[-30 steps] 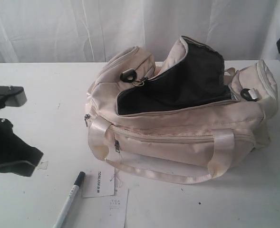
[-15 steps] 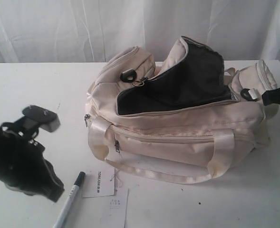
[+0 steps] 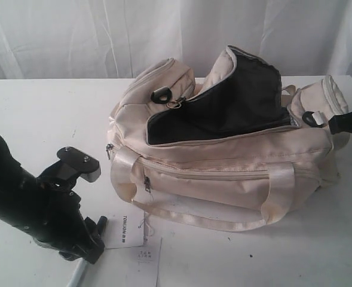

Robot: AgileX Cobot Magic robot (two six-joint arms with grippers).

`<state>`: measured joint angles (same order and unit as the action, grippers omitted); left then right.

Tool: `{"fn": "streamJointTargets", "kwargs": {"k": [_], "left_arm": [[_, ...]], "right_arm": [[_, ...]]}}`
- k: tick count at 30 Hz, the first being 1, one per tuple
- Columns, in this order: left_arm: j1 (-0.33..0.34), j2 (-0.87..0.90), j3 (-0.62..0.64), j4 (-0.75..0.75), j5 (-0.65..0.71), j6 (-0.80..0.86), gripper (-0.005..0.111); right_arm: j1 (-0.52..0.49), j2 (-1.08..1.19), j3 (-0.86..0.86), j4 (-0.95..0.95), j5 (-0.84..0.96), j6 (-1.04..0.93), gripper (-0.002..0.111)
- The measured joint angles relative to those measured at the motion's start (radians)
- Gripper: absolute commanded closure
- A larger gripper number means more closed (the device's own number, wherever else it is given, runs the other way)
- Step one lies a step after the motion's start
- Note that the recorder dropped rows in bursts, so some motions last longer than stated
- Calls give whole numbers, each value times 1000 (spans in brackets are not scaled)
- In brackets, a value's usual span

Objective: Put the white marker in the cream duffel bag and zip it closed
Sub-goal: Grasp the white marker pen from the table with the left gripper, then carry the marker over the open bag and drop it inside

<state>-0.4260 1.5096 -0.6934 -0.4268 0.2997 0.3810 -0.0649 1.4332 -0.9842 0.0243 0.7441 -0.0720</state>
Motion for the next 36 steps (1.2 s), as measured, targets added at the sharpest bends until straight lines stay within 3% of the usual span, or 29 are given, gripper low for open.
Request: {"fn": "streamJointTargets", "kwargs": {"k": [4, 7, 13, 20, 26, 29, 32, 33, 34, 35, 36], "left_arm": [[0, 49, 0, 0, -25, -16, 53], [0, 85, 0, 0, -25, -21, 59], [0, 105, 0, 2, -18, -36, 106], [0, 105, -7, 73, 8, -50, 107], [0, 54, -89, 308, 162, -229, 107], [0, -7, -159, 328, 224, -279, 107], [0, -76, -274, 150, 139, -204, 107], [-10, -80, -336, -32, 4, -39, 107], [-16, -70, -369, -124, -49, 53, 107], [-30, -21, -447, -286, -121, 285, 107], [-35, 9, -480, -340, -121, 383, 107]], "right_arm": [[0, 0, 0, 0, 10, 0, 108], [0, 0, 0, 0, 12, -9, 108], [0, 0, 0, 0, 14, -9, 108], [0, 0, 0, 0, 16, -10, 108], [0, 0, 0, 1, 16, -22, 108], [0, 0, 0, 1, 17, -25, 108], [0, 0, 0, 1, 17, -25, 108], [0, 0, 0, 1, 17, -25, 108], [0, 0, 0, 1, 17, -25, 108], [0, 0, 0, 1, 18, -25, 108], [0, 0, 0, 1, 16, -25, 108]]}}
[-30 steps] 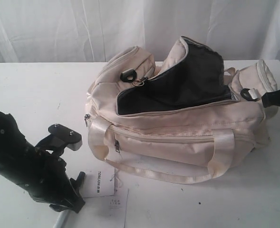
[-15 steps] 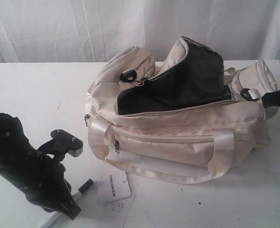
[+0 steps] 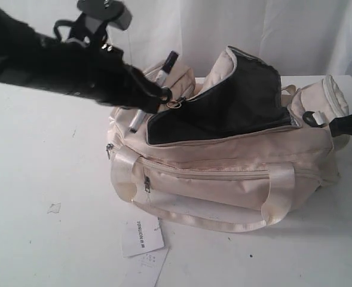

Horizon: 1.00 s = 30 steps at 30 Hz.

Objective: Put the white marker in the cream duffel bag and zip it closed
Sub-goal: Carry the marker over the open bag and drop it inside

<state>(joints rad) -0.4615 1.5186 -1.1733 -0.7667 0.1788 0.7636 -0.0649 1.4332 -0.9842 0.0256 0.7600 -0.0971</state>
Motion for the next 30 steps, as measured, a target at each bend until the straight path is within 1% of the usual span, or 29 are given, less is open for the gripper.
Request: {"fn": "streamJointTargets", "kwargs": {"k": [1, 2, 3, 4, 5, 6, 7, 9, 12, 17, 18, 20, 24, 26, 27, 29, 30], "left_arm": [[-17, 92, -82, -96, 20, 158, 107], [-28, 142, -113, -125, 25, 203, 107], [-49, 235, -196, -186, 10, 270, 107], [-57, 283, -249, -210, -3, 290, 107], [-62, 337, -331, -228, -9, 304, 107], [-62, 374, -376, -238, 3, 309, 107], [-62, 418, -449, -244, 30, 321, 107], [-64, 490, -529, -252, 76, 346, 101], [-66, 542, -575, -252, 121, 353, 86], [-78, 581, -592, -221, 169, 357, 49], [-83, 584, -592, -208, 169, 358, 44], [-85, 588, -592, -197, 167, 358, 36], [-86, 589, -648, -184, 93, 380, 37], [-86, 589, -674, -185, -20, 455, 37], [-86, 591, -677, -183, -91, 527, 37], [-81, 611, -682, -183, -154, 612, 37], [-79, 636, -682, -175, -158, 637, 37]], "right_arm": [[0, 0, 0, 0, -15, -1, 108], [0, 0, 0, 0, -26, -1, 108], [0, 0, 0, 0, -42, -12, 108], [0, 0, 0, 0, -44, -19, 108], [0, 0, 0, 0, -45, -24, 108], [0, 0, 0, 0, -48, -27, 108], [0, 0, 0, 1, -51, -39, 108], [0, 0, 0, 12, -59, -51, 108], [0, 0, 0, 44, -70, -68, 108], [0, 0, 0, 73, -93, -73, 108], [0, 0, 0, 74, -94, -75, 108], [0, 0, 0, 74, -94, -75, 108], [0, 0, 0, 74, -88, -75, 108], [0, 0, 0, 74, -88, -75, 108], [0, 0, 0, 74, -88, -77, 108], [0, 0, 0, 74, -88, -78, 108], [0, 0, 0, 74, -92, -78, 108]]}}
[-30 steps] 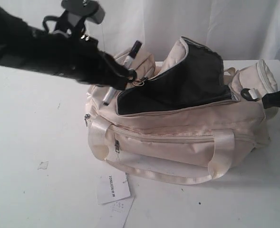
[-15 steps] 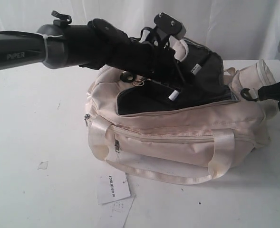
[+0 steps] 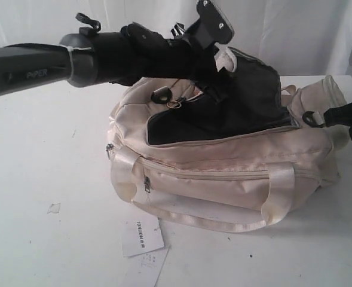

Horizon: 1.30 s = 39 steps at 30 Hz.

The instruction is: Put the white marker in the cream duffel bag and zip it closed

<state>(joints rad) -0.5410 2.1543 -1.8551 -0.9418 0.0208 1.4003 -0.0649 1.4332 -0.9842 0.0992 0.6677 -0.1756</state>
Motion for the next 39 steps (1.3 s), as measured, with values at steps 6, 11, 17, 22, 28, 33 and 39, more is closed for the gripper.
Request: {"fn": "streamJointTargets", "kwargs": {"k": [6, 11, 17, 22, 28, 33, 39], "left_arm": [[2, 83, -3, 48, -149, 21, 52], [4, 81, -14, 48, -135, 21, 104], [2, 60, -14, 48, -83, 21, 107], [-2, -28, -14, 48, -56, 21, 107], [9, -94, -14, 101, 304, -67, 107], [40, -149, -14, 436, 494, -412, 107], [65, -163, -14, 558, 694, -463, 107]], "right_arm": [[0, 0, 0, 4, -14, 0, 108], [0, 0, 0, 8, -32, 0, 108], [0, 0, 0, 17, -37, 0, 108], [0, 0, 0, 47, -100, 0, 108], [0, 0, 0, 83, -148, -12, 108], [-81, 82, -45, 356, -142, -266, 108], [-167, 255, -249, 779, 201, -593, 108]]}}
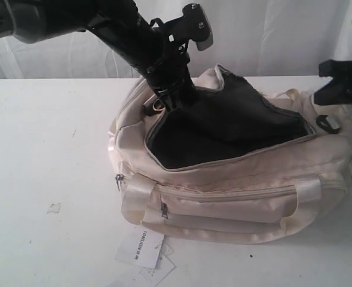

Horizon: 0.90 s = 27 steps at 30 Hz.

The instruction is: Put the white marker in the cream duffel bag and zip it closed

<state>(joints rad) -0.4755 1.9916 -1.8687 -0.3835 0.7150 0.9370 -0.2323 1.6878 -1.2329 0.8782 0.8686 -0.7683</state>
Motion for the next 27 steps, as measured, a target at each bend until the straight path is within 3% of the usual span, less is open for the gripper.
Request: {"fn": "streamJointTargets", "kwargs": {"k": [5, 10, 15, 19, 23, 27], "left_arm": [[7, 0, 0, 9, 26, -3, 107], [10, 0, 0, -51, 35, 19, 107], [12, 0, 0, -194, 81, 155, 107], [12, -2, 0, -236, 136, 208, 107], [12, -2, 0, -245, 150, 221, 107], [12, -4, 0, -245, 149, 223, 107]], "right_arm": [[-5, 129, -174, 98, 130, 34, 108], [-5, 187, -256, 106, 72, 66, 107], [-5, 196, -280, 106, -49, 68, 85], [-7, 248, -343, 106, 127, 91, 70], [-3, 356, -458, 106, 316, 122, 68], [-3, 473, -631, 106, 344, 167, 68]]}}
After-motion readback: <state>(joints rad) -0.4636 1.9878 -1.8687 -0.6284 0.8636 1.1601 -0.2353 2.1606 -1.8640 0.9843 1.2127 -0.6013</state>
